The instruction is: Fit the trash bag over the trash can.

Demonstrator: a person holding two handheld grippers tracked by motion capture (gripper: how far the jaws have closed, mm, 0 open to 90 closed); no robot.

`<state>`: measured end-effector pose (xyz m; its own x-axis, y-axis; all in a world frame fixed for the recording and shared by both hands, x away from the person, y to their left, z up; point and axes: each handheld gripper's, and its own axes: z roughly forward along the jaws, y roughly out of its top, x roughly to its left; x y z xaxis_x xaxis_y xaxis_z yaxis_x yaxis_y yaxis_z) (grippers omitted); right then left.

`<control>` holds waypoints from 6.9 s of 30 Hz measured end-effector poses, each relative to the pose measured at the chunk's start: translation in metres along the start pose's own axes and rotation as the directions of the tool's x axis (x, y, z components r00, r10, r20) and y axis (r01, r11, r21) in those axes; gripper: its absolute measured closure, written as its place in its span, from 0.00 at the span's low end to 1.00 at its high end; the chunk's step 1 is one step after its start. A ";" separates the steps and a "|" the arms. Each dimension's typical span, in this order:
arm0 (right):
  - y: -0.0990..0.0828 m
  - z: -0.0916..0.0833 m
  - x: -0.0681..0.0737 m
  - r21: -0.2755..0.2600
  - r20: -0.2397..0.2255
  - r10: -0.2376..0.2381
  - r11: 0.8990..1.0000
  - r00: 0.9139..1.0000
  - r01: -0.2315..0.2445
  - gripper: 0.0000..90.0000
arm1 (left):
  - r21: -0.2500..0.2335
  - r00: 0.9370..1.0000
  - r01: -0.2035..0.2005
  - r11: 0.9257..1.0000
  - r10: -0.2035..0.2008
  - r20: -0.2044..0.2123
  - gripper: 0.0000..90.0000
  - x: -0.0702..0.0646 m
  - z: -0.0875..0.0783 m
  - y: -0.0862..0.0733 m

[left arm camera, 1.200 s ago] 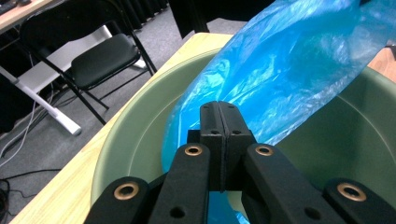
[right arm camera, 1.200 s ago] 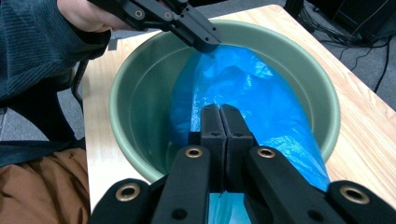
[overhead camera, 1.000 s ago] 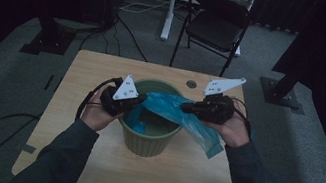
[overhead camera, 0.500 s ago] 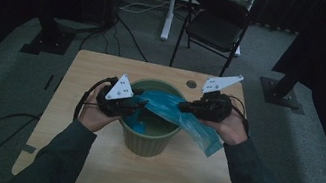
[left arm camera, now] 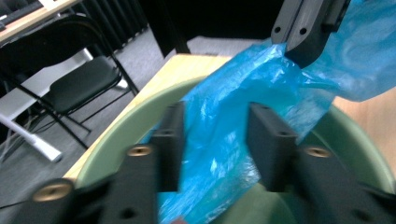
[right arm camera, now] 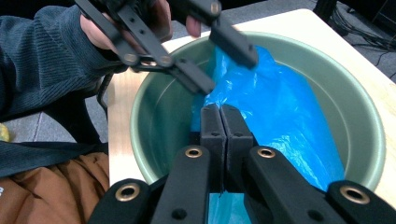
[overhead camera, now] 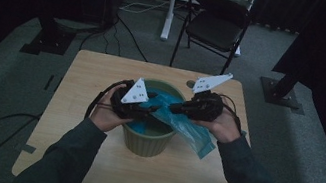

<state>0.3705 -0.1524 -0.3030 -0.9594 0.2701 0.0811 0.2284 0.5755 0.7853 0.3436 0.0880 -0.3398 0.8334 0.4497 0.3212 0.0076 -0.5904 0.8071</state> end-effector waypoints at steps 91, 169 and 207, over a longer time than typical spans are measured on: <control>-0.055 -0.006 -0.005 0.098 0.279 0.003 0.995 0.960 -0.031 1.00 | -0.018 0.988 0.105 0.994 -0.106 -0.108 0.99 0.020 -0.031 -0.042; -0.028 -0.004 -0.007 0.000 0.373 -0.029 1.000 0.927 0.032 0.70 | -0.016 0.971 0.175 0.984 -0.175 -0.162 0.99 0.031 -0.040 -0.068; -0.033 -0.002 -0.043 0.006 0.366 0.119 0.992 0.923 -0.130 1.00 | -0.022 0.961 0.208 0.978 -0.209 -0.180 0.99 0.037 -0.052 -0.083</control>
<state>0.4042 -0.1851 -0.3310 -0.7977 0.6004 -0.0565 0.3521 0.5398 0.7646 0.3449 0.1885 -0.3691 0.7000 0.6762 0.2295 0.1688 -0.4690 0.8669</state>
